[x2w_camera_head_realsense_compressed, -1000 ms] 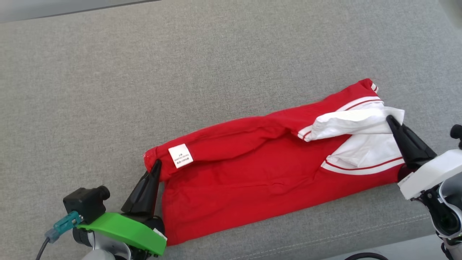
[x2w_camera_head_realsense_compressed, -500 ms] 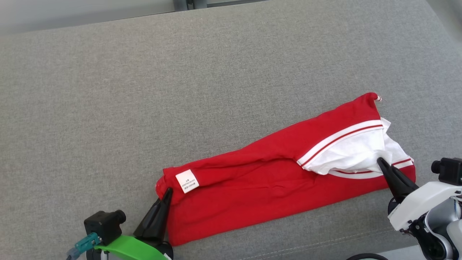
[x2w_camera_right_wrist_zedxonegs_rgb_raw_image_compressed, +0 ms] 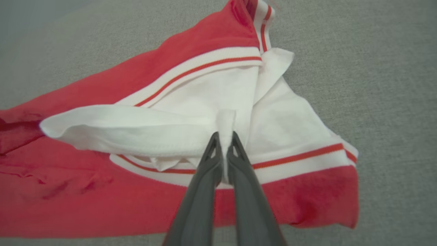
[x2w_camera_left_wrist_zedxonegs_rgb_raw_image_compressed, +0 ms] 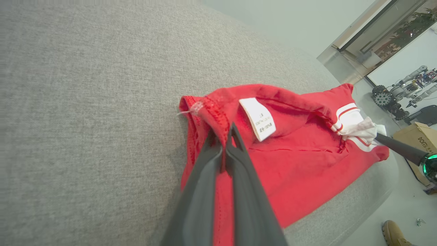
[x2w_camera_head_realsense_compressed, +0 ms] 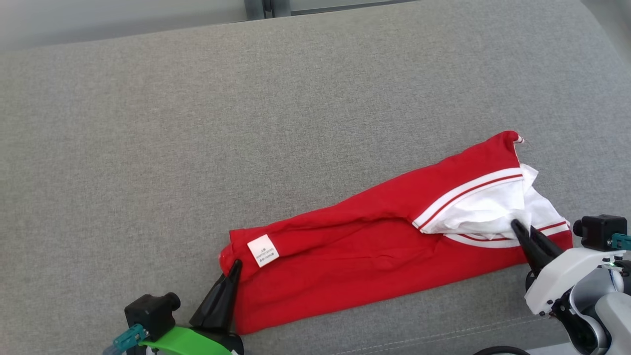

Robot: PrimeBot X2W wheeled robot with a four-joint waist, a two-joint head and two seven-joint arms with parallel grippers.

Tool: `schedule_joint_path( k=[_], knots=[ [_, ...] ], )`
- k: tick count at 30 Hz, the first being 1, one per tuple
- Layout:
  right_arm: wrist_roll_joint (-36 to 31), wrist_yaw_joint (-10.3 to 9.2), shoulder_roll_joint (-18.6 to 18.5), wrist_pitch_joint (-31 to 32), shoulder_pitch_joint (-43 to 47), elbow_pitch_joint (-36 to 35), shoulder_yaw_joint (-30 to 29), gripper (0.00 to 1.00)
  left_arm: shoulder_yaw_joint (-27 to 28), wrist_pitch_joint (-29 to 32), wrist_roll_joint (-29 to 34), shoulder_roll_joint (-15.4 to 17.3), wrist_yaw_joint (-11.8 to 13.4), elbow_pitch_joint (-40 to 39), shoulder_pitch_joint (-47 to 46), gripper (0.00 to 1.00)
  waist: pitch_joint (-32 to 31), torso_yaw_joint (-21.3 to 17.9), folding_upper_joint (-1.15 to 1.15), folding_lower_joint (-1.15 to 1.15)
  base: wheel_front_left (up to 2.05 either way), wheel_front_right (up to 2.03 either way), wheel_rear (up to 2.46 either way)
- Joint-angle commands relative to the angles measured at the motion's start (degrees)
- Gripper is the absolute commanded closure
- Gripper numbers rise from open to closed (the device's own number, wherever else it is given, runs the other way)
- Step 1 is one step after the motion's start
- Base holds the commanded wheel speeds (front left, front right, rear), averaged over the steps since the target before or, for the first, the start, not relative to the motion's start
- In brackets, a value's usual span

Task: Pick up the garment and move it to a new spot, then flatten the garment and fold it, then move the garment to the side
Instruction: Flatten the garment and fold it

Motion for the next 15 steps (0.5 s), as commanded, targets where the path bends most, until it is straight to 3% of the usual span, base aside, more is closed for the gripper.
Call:
schedule_joint_path(
  k=[1, 11, 15],
  knots=[
    [-0.56, -0.02, -0.62, -0.84, -0.68, 0.95, 0.49, 0.00, 1.24, -0.15, 1.41, -0.89, -0.71, -0.49, 0.73, 0.96, -0.06, 0.24, 0.00, 0.00, 0.00, 0.00, 0.00],
    [0.63, -0.02, -2.88, -1.24, -0.53, -1.12, 0.35, 0.00, 2.30, -0.16, 4.02, -2.37, -2.68, -0.78, 1.34, 0.96, 0.10, -0.73, 0.00, 0.00, 0.00, 0.00, 0.00],
    [0.71, -0.02, -3.78, -1.08, 0.92, -3.54, -1.81, 0.00, 1.77, -0.16, 4.51, -1.93, -3.05, -1.23, 2.10, 0.83, -0.01, -1.37, 0.00, 0.00, 0.00, 0.00, 0.00]
  ],
)
